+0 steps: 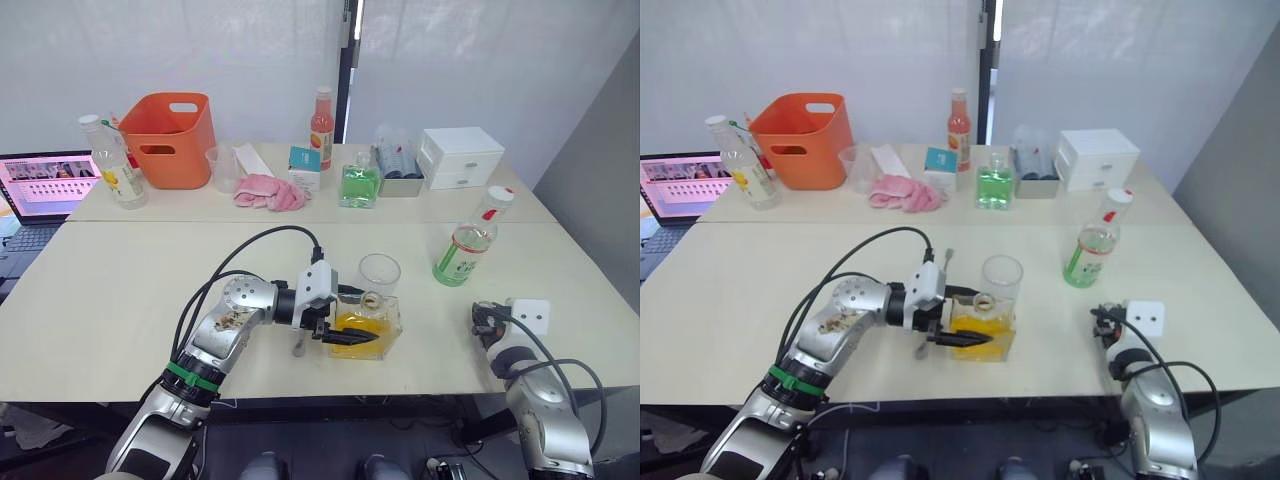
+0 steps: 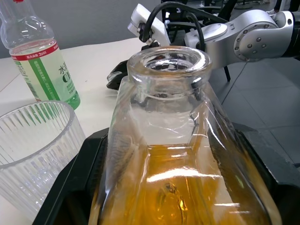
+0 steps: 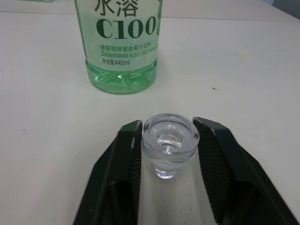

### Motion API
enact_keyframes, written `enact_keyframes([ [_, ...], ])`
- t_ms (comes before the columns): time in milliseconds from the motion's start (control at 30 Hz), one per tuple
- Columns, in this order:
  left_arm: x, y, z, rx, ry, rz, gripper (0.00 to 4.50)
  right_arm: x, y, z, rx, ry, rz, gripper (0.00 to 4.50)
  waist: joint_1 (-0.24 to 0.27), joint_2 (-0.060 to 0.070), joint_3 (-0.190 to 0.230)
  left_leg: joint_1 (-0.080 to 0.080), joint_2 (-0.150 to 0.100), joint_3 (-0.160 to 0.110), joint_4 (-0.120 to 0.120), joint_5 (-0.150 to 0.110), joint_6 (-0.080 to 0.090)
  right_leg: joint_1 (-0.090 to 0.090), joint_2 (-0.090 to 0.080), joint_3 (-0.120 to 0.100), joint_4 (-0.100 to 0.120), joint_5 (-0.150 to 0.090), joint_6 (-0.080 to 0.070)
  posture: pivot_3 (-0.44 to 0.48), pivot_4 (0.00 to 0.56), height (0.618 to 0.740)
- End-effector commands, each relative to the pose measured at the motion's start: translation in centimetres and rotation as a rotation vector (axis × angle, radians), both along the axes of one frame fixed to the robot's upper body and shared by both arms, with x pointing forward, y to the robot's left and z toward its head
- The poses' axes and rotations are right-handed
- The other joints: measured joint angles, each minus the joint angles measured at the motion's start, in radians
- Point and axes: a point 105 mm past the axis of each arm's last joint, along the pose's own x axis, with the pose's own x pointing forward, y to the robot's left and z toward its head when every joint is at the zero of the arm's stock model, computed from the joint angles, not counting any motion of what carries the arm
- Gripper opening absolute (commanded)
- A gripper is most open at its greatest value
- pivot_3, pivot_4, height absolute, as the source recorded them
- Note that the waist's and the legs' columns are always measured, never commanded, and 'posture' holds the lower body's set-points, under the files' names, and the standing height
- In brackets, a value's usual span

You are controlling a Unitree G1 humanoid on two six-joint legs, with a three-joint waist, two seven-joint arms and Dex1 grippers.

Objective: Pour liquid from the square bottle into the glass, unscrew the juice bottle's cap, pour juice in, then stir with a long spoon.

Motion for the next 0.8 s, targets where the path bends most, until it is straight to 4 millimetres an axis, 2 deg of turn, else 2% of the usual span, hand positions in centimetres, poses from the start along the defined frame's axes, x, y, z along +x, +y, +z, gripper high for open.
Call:
enact_keyframes([
  [33,0.1,-0.4,0.7,0.004,-0.035,-0.007,2.8,0.1,-0.1,1.4,0.011,-0.069,-0.004,3.42,0.0,0.0,0.0,0.0,0.0,0.0,0.0,0.0,0.0,0.0,0.0,0.0,0.0,0.0,0.0,0.0,0.15,0.715],
  [133,0.1,-0.4,0.7,0.005,-0.034,-0.008,2.8,0.1,0.0,1.8,0.018,-0.094,-0.005,4.41,0.0,0.001,0.0,0.0,0.0,0.0,0.0,0.0,0.0,0.0,0.0,0.0,0.0,0.0,0.0,0.0,0.15,0.715],
  [167,0.1,-0.4,0.7,0.005,-0.034,-0.008,2.8,0.1,-0.1,1.9,0.02,-0.103,-0.01,4.5,0.0,0.001,0.0,0.0,0.0,0.0,0.0,0.0,0.0,0.0,0.0,0.0,0.0,0.0,0.0,0.0,0.15,0.715],
  [333,0.0,-0.3,0.8,-0.001,-0.031,-0.012,2.8,-0.1,-0.6,2.9,0.028,-0.15,-0.027,4.5,0.0,0.001,0.0,0.0,0.0,0.0,0.0,0.0,0.0,0.0,0.0,0.0,0.0,0.0,0.0,0.0,0.15,0.715],
  [433,-0.2,0.0,1.3,-0.019,-0.033,-0.019,2.8,-0.4,-1.1,4.6,0.026,-0.2,-0.013,4.5,-0.001,0.001,0.0,0.0,0.0,-0.001,0.0,0.0,0.0,0.0,0.0,0.0,0.0,0.0,0.0,0.0,0.15,0.715],
  [533,-0.3,0.5,2.0,-0.036,-0.033,-0.022,2.8,-0.7,-0.5,6.3,0.012,-0.241,0.065,4.5,-0.004,0.002,0.001,0.0,0.0,-0.001,0.0,0.0,0.0,-0.001,0.0,0.0,0.0,0.0,0.0,0.0,0.15,0.715],
  [667,-0.4,1.9,3.1,-0.073,0.008,-0.003,2.8,-1.6,0.8,8.3,0.003,-0.24,0.25,4.5,-0.012,0.003,0.002,0.0,0.001,-0.001,-0.001,0.0,0.0,-0.002,0.001,0.001,0.0,0.0,0.0,0.0,0.15,0.715],
  [800,-0.7,3.8,4.1,-0.087,0.063,0.025,2.8,-2.8,5.3,10.4,0.036,-0.208,0.599,4.5,-0.021,0.005,0.003,-0.001,0.003,-0.001,-0.002,0.0,0.0,-0.002,0.003,0.001,0.0,0.0,0.0,0.0,0.15,0.715],
])
